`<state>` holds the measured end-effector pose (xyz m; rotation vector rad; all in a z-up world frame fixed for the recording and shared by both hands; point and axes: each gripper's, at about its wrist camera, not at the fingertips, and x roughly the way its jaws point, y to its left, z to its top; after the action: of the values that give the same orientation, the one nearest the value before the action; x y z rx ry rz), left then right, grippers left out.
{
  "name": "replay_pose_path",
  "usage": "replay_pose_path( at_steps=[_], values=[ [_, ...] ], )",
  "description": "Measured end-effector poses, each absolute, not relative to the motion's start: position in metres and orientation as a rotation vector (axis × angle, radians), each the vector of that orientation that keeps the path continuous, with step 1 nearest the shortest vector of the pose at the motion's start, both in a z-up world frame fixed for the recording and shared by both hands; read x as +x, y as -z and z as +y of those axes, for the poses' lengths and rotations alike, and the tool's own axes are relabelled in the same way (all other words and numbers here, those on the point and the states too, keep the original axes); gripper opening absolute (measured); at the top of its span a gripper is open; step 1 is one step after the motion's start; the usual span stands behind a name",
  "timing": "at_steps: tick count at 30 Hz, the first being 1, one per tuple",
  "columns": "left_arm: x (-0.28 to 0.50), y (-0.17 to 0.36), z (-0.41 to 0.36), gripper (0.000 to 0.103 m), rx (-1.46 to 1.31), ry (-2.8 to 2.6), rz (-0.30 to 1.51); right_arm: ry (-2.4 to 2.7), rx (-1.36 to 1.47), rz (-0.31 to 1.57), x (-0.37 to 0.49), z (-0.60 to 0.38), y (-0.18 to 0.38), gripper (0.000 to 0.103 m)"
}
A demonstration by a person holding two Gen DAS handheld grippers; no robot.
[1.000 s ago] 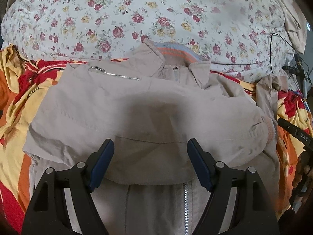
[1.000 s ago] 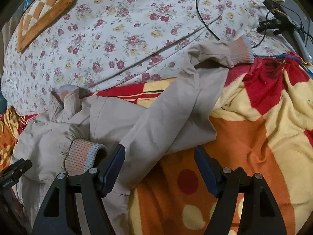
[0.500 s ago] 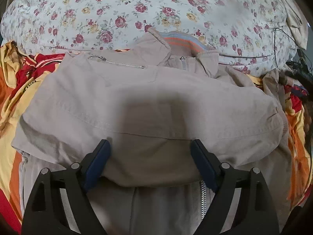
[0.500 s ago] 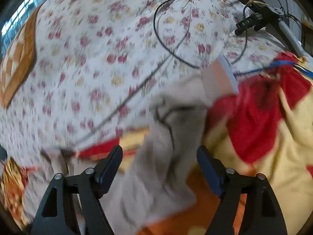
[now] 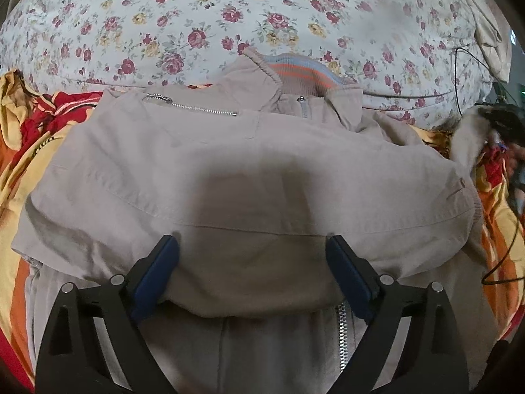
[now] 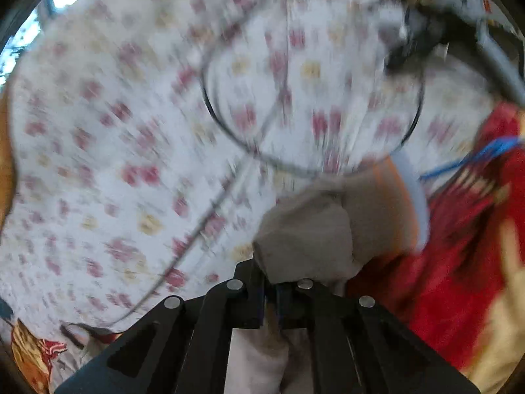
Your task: Fold large clothes
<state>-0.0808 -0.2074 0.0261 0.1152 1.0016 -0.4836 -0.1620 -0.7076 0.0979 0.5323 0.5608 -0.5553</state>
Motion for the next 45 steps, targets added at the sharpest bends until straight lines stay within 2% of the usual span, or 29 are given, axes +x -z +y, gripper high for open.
replay_pose_path(
  at_steps=[7, 12, 15, 19, 21, 22, 24, 25, 27, 30, 31, 38, 42, 45],
  values=[
    [-0.078, -0.063, -0.164, 0.092, -0.009, 0.462, 0.986, 0.369, 0.312, 0.442, -0.233, -0.663, -0.206, 0.002],
    [-0.072, -0.093, -0.12, 0.092, -0.051, 0.389, 0.925, 0.081, 0.121, 0.445, -0.238, -0.566, -0.27, 0.003],
    [-0.07, -0.104, -0.091, 0.092, -0.108, 0.347, 0.894, -0.133, -0.013, 0.535, -0.215, -0.477, -0.269, 0.003],
    [-0.067, -0.103, -0.067, 0.092, -0.179, 0.325, 0.908, -0.311, -0.072, 0.654, -0.176, -0.374, -0.218, 0.004],
    [-0.066, -0.099, -0.061, 0.092, -0.203, 0.331, 0.929, -0.36, -0.018, 0.794, -0.154, -0.329, -0.16, 0.01],
    [-0.067, -0.097, -0.059, 0.092, -0.211, 0.336, 0.942, -0.381, 0.012, 0.881, -0.144, -0.317, -0.133, 0.024],
    [-0.067, -0.092, -0.06, 0.092, -0.219, 0.355, 0.968, -0.382, 0.066, 1.011, -0.139, -0.306, -0.096, 0.04],
    [-0.067, -0.093, -0.061, 0.092, -0.217, 0.363, 0.971, -0.362, 0.086, 1.037, -0.142, -0.309, -0.086, 0.04],
    [-0.067, -0.092, -0.069, 0.092, -0.196, 0.388, 0.969, -0.354, 0.158, 1.034, -0.158, -0.327, -0.083, 0.043],
    [-0.065, -0.092, -0.084, 0.092, -0.187, 0.407, 0.975, -0.299, 0.228, 0.995, -0.193, -0.37, -0.095, 0.071],
    [-0.064, -0.091, -0.092, 0.092, -0.193, 0.422, 0.981, -0.267, 0.236, 0.98, -0.203, -0.383, -0.1, 0.074],
    [-0.055, -0.096, -0.148, 0.092, -0.178, 0.469, 1.01, -0.103, 0.268, 0.935, -0.253, -0.45, -0.117, 0.076],
    [-0.057, -0.101, -0.133, 0.092, -0.206, 0.433, 1.005, -0.27, 0.356, 0.842, -0.225, -0.429, -0.134, 0.076],
    [-0.055, -0.104, -0.113, 0.092, -0.169, 0.378, 0.997, -0.336, 0.367, 0.863, -0.177, -0.397, -0.117, 0.083]
  ],
)
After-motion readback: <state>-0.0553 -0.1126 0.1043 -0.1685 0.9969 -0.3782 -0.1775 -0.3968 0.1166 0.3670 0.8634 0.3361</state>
